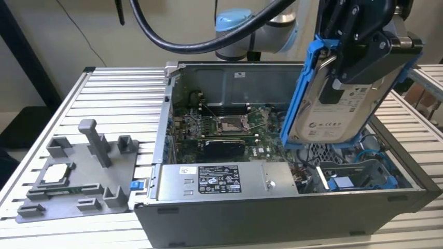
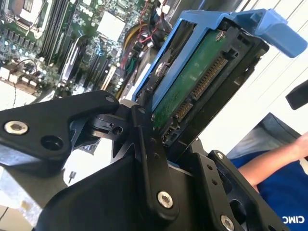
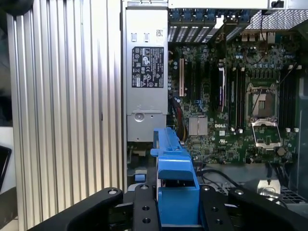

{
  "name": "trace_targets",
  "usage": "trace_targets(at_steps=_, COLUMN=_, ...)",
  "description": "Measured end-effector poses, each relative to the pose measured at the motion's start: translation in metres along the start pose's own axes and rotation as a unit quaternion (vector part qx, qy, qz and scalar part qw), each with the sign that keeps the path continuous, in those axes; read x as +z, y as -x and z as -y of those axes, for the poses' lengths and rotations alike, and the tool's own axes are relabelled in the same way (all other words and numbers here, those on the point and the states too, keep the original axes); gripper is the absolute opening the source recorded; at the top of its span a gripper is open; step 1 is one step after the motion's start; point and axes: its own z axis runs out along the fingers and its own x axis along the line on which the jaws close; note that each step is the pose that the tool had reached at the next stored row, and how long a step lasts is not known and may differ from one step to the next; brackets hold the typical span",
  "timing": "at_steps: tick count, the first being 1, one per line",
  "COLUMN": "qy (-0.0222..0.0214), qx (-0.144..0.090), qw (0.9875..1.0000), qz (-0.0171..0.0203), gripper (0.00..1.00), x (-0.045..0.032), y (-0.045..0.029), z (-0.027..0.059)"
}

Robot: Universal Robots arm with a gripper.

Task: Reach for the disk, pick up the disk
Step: 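Pick up the disk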

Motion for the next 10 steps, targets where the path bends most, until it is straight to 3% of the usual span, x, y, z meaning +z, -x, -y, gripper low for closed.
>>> trace_targets(at_steps=10, qy=0.0, qx=0.0, qw=1.0, qz=-0.0001, gripper=0.0, x=0.0001, y=0.0003, z=0.0119)
